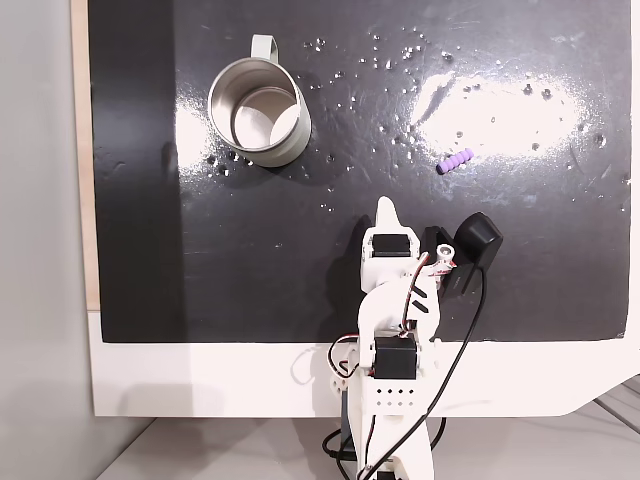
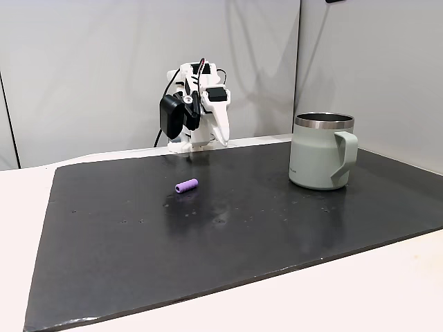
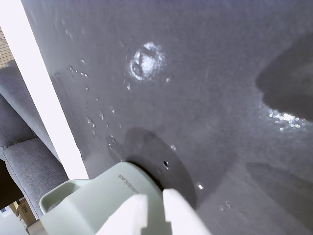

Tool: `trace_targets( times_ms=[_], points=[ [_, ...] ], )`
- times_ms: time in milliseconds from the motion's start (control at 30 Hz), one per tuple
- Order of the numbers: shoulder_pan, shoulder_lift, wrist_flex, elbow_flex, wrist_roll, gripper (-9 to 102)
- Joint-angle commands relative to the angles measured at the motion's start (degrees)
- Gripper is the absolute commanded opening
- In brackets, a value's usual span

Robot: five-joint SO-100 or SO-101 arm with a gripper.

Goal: Grasp a pengrip and put it in the cup.

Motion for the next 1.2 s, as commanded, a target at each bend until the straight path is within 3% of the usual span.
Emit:
trace_targets(
  times_ms=[0,567,867,1167],
  points=[
    [-1.23,0.88,1.32,-0.88,-1.67,0],
    [-0.44,0.88,2.29,-2.72,-1.58,0],
    [0.79,-9.93,10.63,-26.37,-5.71,0],
    [-0.35,-22.76,22.5,-48.6,-16.44,0]
  ],
)
